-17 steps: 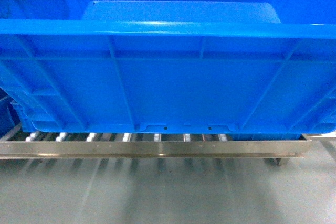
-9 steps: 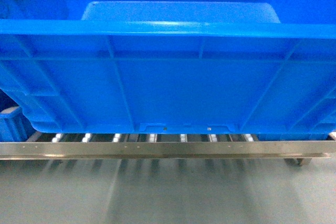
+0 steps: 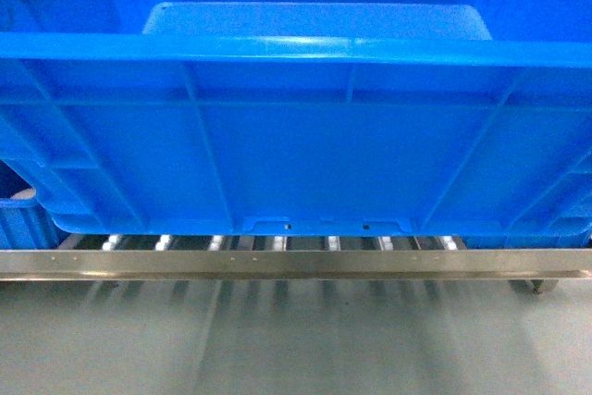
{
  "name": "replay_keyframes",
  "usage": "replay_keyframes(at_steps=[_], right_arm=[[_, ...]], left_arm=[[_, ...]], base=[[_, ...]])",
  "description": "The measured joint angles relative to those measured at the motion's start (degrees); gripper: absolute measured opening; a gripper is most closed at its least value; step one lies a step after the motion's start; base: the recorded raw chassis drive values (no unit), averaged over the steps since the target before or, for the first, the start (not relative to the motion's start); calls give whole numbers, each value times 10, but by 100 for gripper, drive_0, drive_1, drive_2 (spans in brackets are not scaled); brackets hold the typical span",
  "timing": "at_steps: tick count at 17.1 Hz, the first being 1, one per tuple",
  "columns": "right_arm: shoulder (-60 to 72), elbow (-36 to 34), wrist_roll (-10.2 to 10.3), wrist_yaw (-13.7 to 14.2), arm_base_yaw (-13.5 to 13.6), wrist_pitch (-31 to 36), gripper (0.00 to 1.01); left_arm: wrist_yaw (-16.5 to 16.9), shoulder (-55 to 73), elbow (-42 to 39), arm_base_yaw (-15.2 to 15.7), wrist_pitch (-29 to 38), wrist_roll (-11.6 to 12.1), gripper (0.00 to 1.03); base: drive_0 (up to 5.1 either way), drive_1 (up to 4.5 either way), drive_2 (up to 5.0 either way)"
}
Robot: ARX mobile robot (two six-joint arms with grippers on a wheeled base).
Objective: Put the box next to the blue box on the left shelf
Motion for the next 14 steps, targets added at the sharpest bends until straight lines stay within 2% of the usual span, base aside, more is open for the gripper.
replay_keyframes(at_steps=[14], right_arm=[[0, 0, 0, 0, 0, 3, 16]], left_arm=[[0, 0, 0, 0, 2, 0, 9]], base=[[0, 0, 0]])
